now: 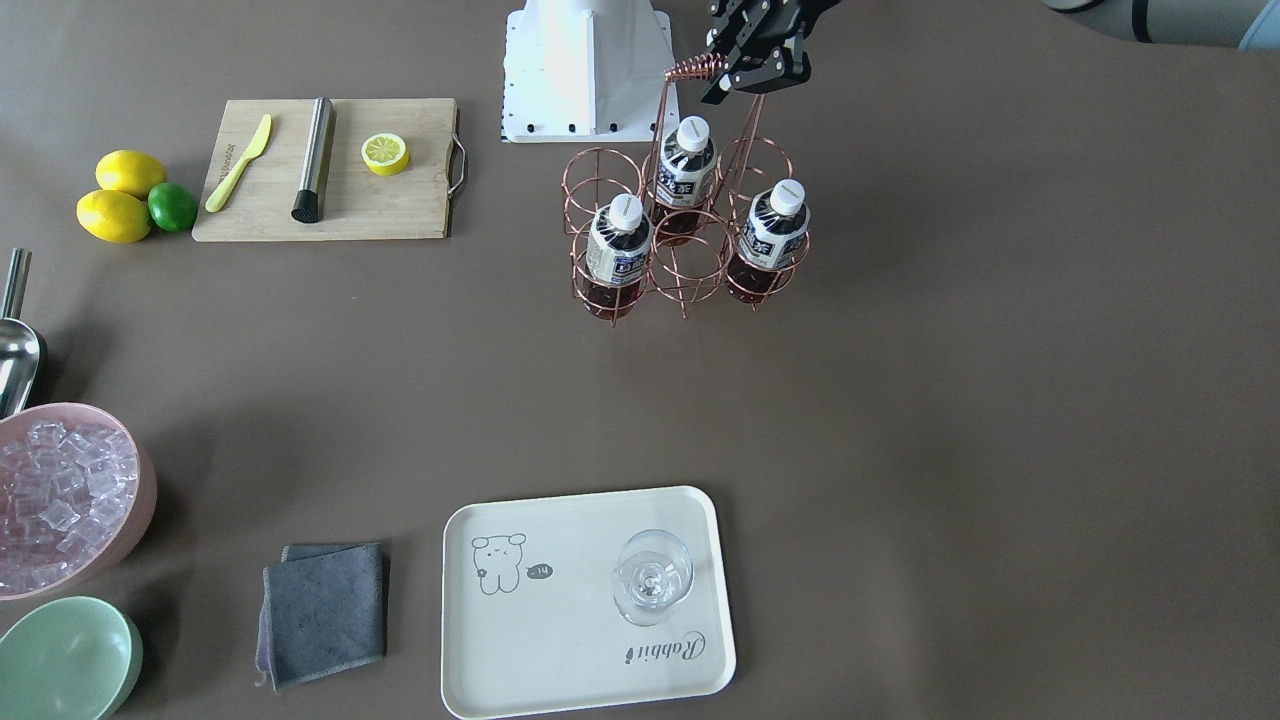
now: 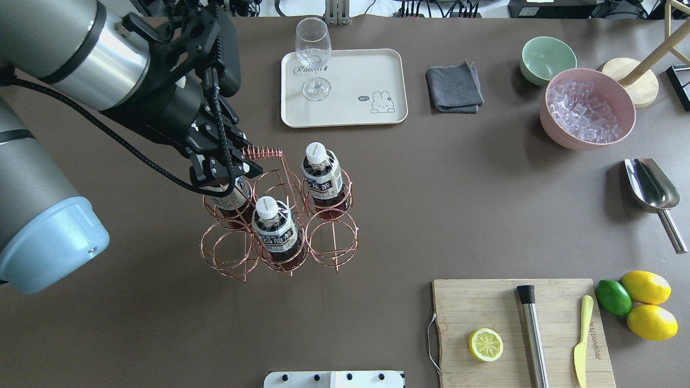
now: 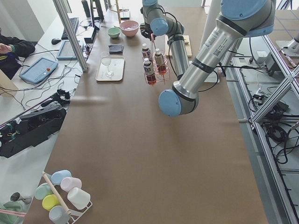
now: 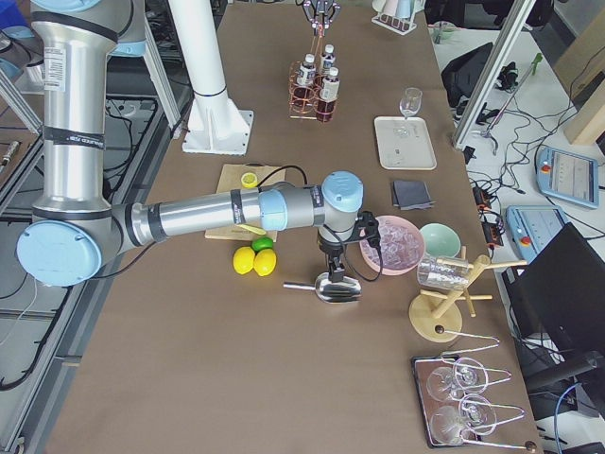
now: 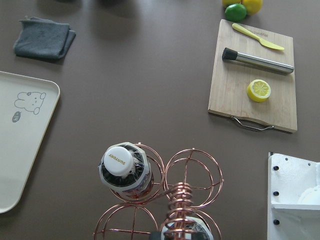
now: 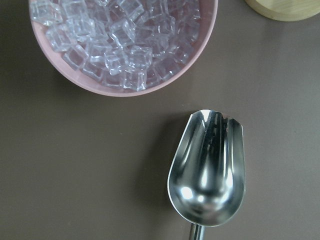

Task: Take tea from basket to plate

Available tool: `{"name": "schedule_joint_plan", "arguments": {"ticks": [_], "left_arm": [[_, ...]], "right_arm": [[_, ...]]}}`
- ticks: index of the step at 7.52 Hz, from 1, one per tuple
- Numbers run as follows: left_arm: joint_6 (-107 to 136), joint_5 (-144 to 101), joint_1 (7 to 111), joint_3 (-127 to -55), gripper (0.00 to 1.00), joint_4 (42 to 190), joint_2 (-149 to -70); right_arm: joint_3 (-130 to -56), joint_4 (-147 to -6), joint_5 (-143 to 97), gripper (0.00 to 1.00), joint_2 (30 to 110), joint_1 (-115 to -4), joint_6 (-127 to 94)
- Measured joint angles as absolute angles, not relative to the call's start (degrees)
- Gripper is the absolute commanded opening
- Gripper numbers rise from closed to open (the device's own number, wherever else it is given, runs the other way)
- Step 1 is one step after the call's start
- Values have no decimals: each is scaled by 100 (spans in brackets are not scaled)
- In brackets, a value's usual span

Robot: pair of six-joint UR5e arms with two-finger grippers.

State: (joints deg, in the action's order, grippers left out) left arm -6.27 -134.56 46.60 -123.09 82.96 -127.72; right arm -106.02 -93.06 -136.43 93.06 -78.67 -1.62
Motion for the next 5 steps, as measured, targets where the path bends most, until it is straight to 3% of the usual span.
{"name": "schedule_joint_plan", "arguments": {"ticks": [5], "left_arm": [[-606,-13142,4061,-11775,0,8897,-13032]], "right_arm": [[-10655,-9578,-13881,99,7842,-6608,-2724]]}}
